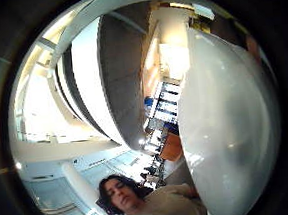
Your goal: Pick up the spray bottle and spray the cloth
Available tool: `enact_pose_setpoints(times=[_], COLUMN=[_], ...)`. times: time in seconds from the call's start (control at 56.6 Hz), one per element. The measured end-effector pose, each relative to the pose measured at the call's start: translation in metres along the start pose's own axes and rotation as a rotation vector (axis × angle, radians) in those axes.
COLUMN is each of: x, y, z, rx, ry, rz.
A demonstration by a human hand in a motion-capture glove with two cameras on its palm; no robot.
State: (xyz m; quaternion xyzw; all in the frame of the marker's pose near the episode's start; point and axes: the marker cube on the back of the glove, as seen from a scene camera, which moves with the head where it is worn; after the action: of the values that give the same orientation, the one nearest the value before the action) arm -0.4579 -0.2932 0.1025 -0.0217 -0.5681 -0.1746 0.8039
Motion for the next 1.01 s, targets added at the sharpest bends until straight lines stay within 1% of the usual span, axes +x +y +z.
enact_pose_setpoints(times=[0.035, 0.106, 0.159, 0.212, 0.247, 0.318, 0.424, 0.513, 0.548, 0.601, 0.619, 0.672, 0.725, 0.813, 0.866, 1.008], x=[0.014, 0.046, 0.062, 0.074, 0.075, 0.070, 0.071, 0.071, 0.072, 0.077, 0.077, 0.069, 0.070, 0.078, 0.076, 0.053], y=[-0.009, -0.009, -0.010, 0.001, 0.004, -0.005, -0.006, -0.002, 0.002, 0.021, 0.023, 0.011, 0.018, 0.055, 0.072, 0.139], z=[0.013, 0.026, 0.032, 0.035, 0.036, 0.038, 0.037, 0.036, 0.034, 0.030, 0.029, 0.025, 0.017, -0.007, -0.025, -0.065], rx=[0.043, 0.047, 0.074, 0.020, 0.021, 0.120, 0.140, 0.104, 0.070, -0.090, -0.111, -0.051, -0.082, -0.247, -0.300, -0.476], ry=[0.003, 0.068, 0.065, 0.054, 0.024, 0.019, 0.036, 0.014, 0.032, 0.090, 0.096, 0.066, 0.125, 0.342, 0.459, 0.654], rz=[-0.006, -0.018, -0.020, -0.022, -0.028, -0.049, -0.044, -0.008, 0.011, 0.058, 0.072, 0.105, 0.132, 0.147, 0.143, 0.134])
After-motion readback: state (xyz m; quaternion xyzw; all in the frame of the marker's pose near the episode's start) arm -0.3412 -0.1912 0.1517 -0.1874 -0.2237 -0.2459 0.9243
